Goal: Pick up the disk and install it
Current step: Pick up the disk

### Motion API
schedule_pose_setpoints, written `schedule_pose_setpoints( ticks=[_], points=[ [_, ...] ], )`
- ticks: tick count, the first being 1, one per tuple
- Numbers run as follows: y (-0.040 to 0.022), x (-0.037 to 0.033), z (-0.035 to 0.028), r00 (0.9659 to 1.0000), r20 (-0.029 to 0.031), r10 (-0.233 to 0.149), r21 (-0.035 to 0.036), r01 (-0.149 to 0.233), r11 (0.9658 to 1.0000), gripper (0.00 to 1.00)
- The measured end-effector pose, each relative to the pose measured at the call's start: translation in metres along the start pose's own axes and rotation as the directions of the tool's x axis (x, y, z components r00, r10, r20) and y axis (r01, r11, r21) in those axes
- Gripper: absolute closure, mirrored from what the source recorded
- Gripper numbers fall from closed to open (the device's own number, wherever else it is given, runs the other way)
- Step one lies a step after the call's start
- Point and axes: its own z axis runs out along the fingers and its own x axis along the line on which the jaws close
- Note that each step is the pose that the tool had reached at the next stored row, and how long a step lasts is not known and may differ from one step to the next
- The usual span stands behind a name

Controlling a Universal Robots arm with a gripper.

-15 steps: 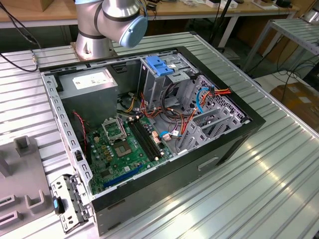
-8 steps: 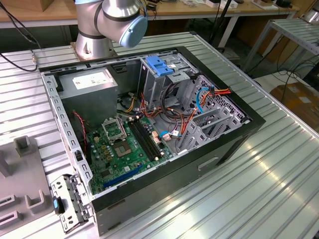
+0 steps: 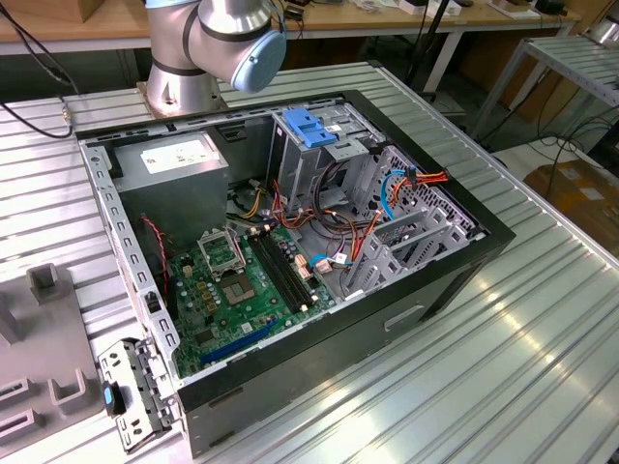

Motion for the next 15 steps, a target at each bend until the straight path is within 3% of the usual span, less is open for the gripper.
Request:
schedule_pose_setpoints(
  ticks=[15],
  points=[
    [0.0000,0.0001,-0.0038,1.0000,0.0001,0.000,0.0002,0.000,1.0000,0.63]
  ],
)
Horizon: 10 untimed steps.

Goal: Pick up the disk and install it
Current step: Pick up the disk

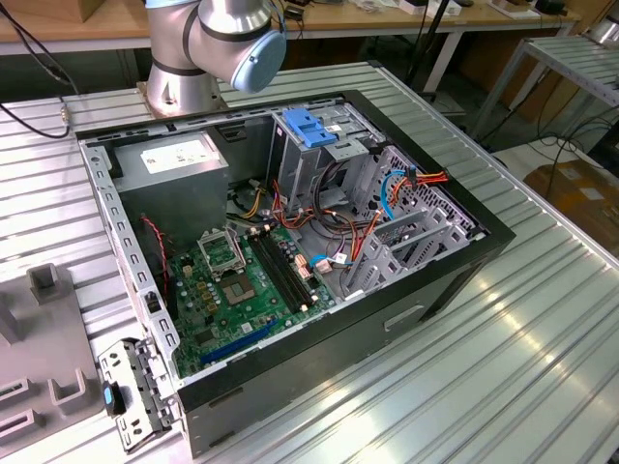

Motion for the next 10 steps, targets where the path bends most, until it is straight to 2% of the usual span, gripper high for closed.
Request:
schedule_pose_setpoints(
  ticks=[10],
  points=[
    [0.0000,0.0001,-0.0018,1.0000,-0.0002,0.000,-0.0003,0.000,1.0000,0.63]
  ],
)
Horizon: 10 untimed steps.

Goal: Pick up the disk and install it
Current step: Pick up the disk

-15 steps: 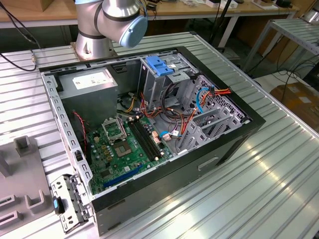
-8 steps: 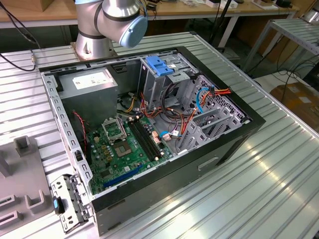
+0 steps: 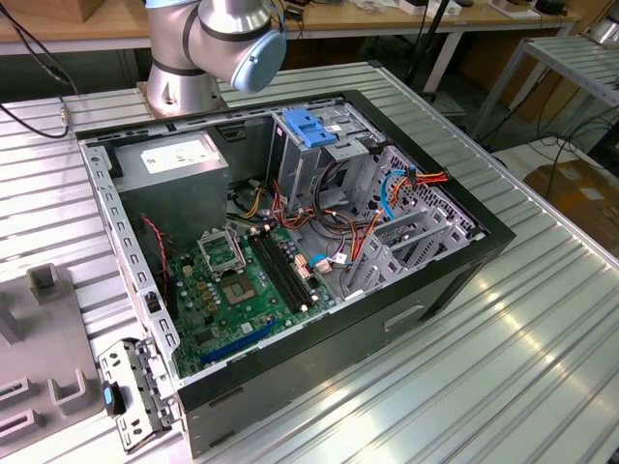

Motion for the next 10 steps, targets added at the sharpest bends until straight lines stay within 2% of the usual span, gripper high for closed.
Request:
schedule_pose_setpoints(
  ticks=[5,8,9,10],
  points=[
    [0.0000,0.0000,-0.0011,1.0000,0.0000,0.000,0.0001,0.000,1.0000,0.63],
    [0.0000,0.0005,-0.0179,1.0000,0.0001,0.000,0.0001,0.000,1.0000,0.63],
    [0.0001,0.0008,-0.0261,1.0000,0.0000,0.000,0.0002,0.000,1.0000,0.63],
    [0.0001,0.0008,-0.0268,1.0000,0.0001,0.000,0.0001,0.000,1.0000,0.63]
  ],
)
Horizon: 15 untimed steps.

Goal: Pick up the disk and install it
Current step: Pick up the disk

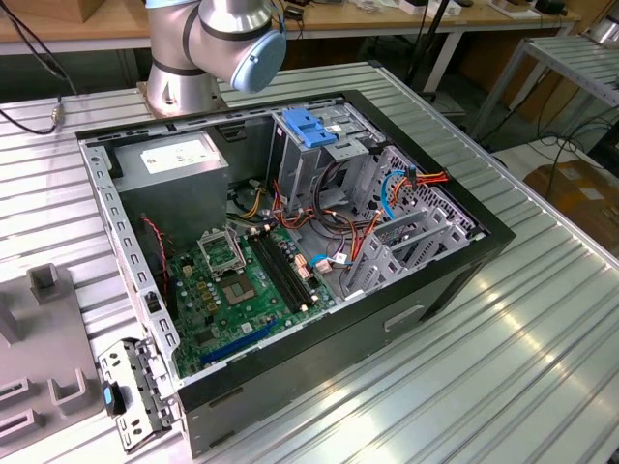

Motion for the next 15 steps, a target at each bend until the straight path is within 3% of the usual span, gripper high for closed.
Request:
schedule_pose_setpoints(
  ticks=[15],
  points=[
    [0.0000,0.0003,-0.0097,1.0000,0.0000,0.000,0.0000,0.000,1.0000,0.63]
  ],
)
